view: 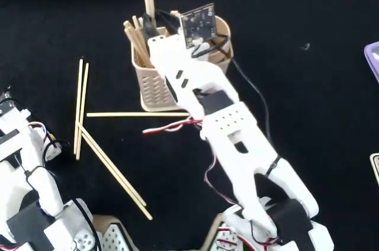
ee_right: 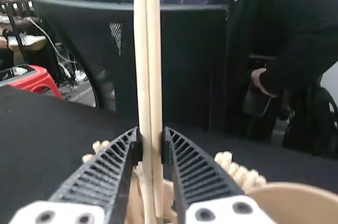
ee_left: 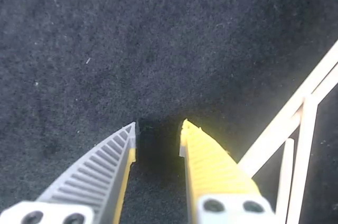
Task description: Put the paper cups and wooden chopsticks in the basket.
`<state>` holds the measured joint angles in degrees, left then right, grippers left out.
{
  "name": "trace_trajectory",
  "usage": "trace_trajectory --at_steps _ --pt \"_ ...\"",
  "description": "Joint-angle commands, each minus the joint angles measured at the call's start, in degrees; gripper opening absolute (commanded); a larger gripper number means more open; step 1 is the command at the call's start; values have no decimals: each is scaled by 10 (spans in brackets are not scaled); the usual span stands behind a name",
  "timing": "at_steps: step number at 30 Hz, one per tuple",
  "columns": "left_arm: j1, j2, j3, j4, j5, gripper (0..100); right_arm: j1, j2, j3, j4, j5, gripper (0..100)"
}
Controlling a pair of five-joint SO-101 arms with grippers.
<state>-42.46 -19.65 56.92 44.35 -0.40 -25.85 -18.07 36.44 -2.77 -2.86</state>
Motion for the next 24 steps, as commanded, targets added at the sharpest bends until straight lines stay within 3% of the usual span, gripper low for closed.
trace_trajectory --at_steps 1,9,15,24 --pt "-5 -4 -29 -3 4 137 9 -1 2 -15 -5 11" --pt "-5 -4 -29 -3 4 137 7 -16 35 -7 -2 21" --pt "-5 -4 -29 -3 4 137 6 -100 38 93 -4 204" --pt "-5 -4 -29 -3 4 137 7 -281 40 190 -3 204"
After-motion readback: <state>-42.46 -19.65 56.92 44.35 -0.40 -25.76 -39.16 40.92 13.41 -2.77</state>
